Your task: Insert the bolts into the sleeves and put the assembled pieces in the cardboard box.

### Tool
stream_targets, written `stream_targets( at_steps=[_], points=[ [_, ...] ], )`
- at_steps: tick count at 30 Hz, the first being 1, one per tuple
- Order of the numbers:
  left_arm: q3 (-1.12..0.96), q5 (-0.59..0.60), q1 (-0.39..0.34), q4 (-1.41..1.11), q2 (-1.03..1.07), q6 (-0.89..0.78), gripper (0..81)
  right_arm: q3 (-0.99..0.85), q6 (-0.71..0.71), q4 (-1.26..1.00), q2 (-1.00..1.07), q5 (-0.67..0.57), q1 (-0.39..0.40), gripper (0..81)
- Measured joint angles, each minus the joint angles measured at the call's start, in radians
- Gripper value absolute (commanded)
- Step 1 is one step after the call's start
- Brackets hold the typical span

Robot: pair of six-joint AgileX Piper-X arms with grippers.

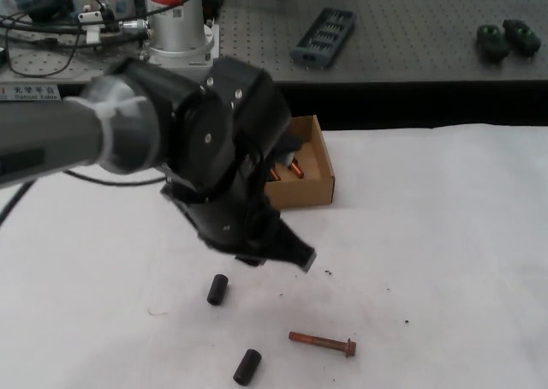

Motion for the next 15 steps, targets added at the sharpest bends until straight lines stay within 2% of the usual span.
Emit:
stream_targets(
  at_steps=[8, 15],
  points=[
    [0.000, -0.009, 0.008, 0.030, 0.080, 0.000, 22.2, 0.000, 0.000, 0.006, -0.120, 0.000, 0.000, 5.5],
    [0.000, 0.029, 0.008, -0.016, 0.117, 0.000, 22.2, 0.000, 0.000, 0.045, -0.144, 0.000, 0.000, 5.5]
  ],
)
